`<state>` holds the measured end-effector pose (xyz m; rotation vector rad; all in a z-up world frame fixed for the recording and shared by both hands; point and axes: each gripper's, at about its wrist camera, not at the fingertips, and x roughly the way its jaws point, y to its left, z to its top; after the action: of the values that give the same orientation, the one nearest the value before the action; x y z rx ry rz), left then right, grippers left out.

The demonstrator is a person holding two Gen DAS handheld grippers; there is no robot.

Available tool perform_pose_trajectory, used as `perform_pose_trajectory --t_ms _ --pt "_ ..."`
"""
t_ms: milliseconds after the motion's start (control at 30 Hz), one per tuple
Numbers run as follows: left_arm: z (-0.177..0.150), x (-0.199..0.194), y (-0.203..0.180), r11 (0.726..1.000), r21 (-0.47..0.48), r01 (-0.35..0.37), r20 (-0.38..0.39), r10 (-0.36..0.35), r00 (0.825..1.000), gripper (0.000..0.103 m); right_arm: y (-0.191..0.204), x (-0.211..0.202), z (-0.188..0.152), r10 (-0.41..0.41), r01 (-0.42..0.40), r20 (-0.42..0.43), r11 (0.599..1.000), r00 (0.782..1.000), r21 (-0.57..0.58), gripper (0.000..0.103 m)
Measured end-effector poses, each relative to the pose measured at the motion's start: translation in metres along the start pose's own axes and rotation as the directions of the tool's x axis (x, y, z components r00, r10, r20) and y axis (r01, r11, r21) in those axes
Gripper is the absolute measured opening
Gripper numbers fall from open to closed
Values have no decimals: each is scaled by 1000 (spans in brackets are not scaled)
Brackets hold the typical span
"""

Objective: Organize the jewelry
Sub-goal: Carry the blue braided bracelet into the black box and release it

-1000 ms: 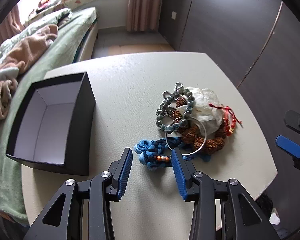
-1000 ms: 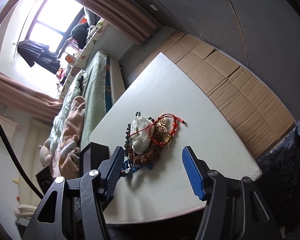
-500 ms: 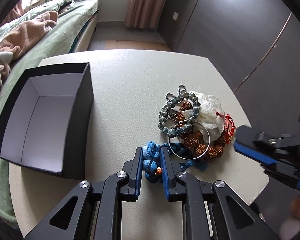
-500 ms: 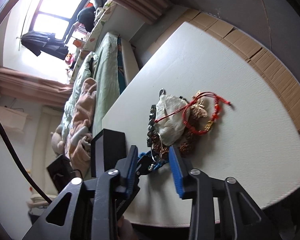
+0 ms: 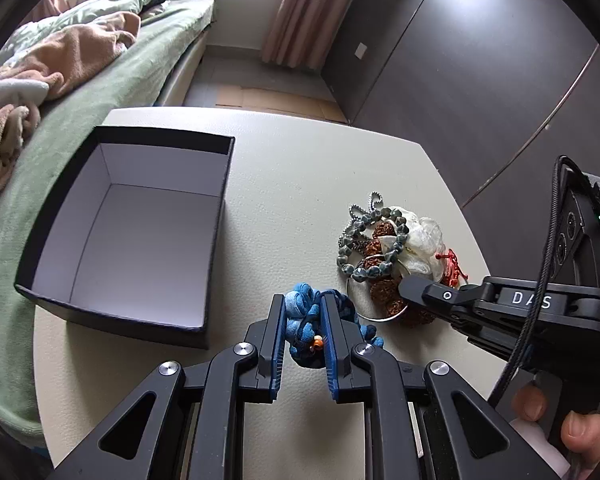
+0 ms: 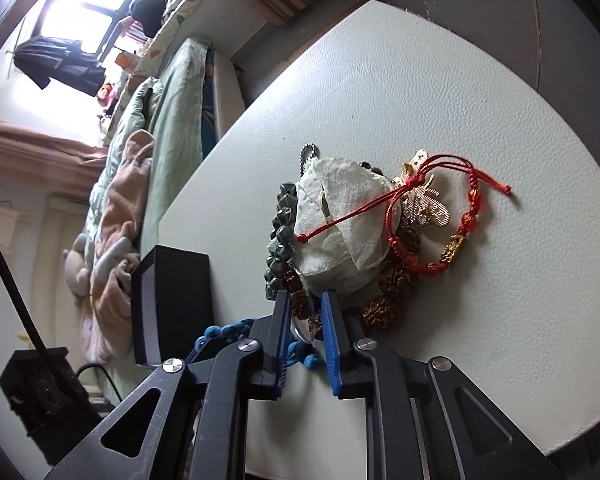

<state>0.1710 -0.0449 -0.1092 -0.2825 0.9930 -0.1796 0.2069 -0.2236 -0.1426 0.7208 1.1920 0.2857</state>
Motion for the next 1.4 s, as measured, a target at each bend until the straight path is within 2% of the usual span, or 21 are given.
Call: perform_pose_trajectory --t_ms 100,233,433,900,1167,1400 --pt "-2 -8 3 1000 -5 4 20 -4 1000 18 3 -4 -2 18 -18 15 1000 1000 -3 5" --pt "-7 -21 10 999 -29 19 46 -17 999 18 5 -18 -7 50 -49 58 999 997 -20 4" --pt "-14 -44 13 999 -35 5 109 -1 994 18 11 -32 -18 95 -91 90 995 991 -49 4" --pt "-22 -89 21 996 -71 -45 242 61 968 18 45 -67 -45 232 -198 155 958 960 -206 4" --pt "-21 -109 43 988 -140 -59 303 99 948 18 84 -75 -45 245 -188 148 928 958 -321 4" --pt "-16 -116 68 976 -208 -68 324 134 937 18 131 -67 -38 221 -153 122 897 968 -416 4"
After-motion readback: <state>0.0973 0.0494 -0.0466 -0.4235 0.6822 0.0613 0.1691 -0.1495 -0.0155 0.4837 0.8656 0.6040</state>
